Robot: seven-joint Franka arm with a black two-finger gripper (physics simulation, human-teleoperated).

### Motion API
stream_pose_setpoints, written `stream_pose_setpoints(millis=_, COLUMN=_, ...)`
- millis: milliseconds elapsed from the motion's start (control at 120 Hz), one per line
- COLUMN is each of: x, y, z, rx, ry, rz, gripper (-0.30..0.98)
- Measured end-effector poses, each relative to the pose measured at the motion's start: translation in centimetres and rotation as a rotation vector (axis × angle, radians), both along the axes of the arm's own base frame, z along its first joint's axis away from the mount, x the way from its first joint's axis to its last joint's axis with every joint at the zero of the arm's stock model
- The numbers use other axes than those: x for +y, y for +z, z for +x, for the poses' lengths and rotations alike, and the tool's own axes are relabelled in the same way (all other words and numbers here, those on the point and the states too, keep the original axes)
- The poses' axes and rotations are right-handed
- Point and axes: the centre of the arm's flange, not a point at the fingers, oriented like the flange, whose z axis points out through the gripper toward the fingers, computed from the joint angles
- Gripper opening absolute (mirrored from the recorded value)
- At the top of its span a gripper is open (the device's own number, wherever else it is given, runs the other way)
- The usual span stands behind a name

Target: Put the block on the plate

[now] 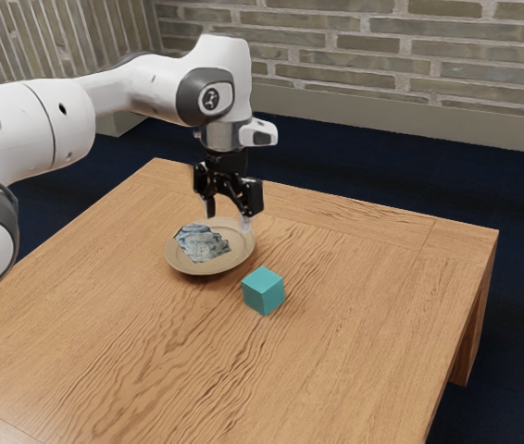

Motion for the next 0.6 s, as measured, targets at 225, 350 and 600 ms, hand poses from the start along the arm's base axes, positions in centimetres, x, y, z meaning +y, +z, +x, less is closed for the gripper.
stream_pose_setpoints(millis=225, x=-1.3, y=-4.0, z=1.6, rx=0.009, ry=-0.036, rz=-0.013, gripper=0.69)
stream_pose_setpoints(millis=350, x=-2.2, y=-6.0, z=2.2, rx=0.018, ry=-0.055, rz=-0.018, gripper=0.69)
stream_pose_setpoints(millis=600, x=-1.8, y=-11.3, z=3.3, rx=0.049, ry=-0.058, rz=-0.018, gripper=0.69)
